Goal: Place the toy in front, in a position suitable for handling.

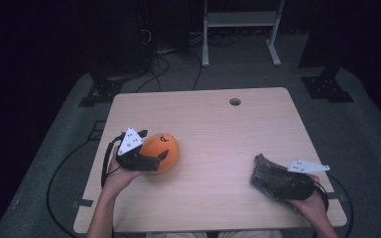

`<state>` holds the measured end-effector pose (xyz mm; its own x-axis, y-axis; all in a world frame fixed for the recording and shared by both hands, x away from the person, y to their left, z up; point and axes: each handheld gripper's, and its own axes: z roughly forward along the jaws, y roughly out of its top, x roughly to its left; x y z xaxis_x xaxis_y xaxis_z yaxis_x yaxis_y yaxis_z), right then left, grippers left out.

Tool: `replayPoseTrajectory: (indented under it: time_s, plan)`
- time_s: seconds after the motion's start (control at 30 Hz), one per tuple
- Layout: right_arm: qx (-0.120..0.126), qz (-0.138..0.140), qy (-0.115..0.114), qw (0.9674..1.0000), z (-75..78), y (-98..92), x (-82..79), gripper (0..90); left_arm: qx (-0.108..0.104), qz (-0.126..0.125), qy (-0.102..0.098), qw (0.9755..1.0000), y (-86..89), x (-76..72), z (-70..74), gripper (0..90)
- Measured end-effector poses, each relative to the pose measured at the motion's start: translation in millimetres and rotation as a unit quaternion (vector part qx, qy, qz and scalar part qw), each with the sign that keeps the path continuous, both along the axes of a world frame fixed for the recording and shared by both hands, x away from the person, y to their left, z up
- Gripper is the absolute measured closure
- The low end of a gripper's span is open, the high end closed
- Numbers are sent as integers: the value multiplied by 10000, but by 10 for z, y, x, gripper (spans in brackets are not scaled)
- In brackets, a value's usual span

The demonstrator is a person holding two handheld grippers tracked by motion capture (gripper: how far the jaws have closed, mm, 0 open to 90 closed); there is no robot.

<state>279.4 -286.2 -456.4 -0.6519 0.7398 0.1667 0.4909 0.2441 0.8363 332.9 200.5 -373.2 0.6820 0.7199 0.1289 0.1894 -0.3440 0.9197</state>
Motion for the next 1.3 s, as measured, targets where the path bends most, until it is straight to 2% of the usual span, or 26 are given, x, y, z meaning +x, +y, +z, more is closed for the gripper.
replayPoseTrajectory:
  time_s: [0.13,0.33,0.4,0.47,0.63,0.7,0.9,0.97,1.03,1.13,1.27,1.3]
  plan:
    - [8,-4,2,10000,4,-2,-7,290,-11,162,63,9998,93,57,-51,27]
    - [14,14,-2,10000,6,8,-8,290,395,284,325,9983,96,174,-164,27]
    - [1,37,-27,10000,4,14,-8,290,432,308,397,9978,92,209,-206,27]
    - [-9,38,-36,10000,6,18,-12,289,373,277,397,9981,96,225,-257,27]
    - [10,27,-35,10000,13,7,-21,290,398,432,627,9963,114,273,-373,27]
    - [7,28,-31,10000,11,5,-19,289,349,493,580,9965,123,277,-417,27]
    - [-11,50,-55,10000,14,17,-29,290,152,419,732,9963,115,313,-508,27]
    - [-11,56,-55,10000,14,18,-30,290,118,353,885,9954,83,331,-545,27]
    - [-11,61,-47,10000,12,24,-31,290,287,356,903,9949,35,343,-574,26]
    - [-22,67,-58,10000,12,28,-31,290,286,338,891,9950,20,348,-586,26]
    - [-29,71,-67,9999,15,30,-33,290,302,353,984,9941,18,371,-614,26]
    - [-35,69,-69,9999,16,28,-33,291,249,360,1021,9938,16,377,-621,27]
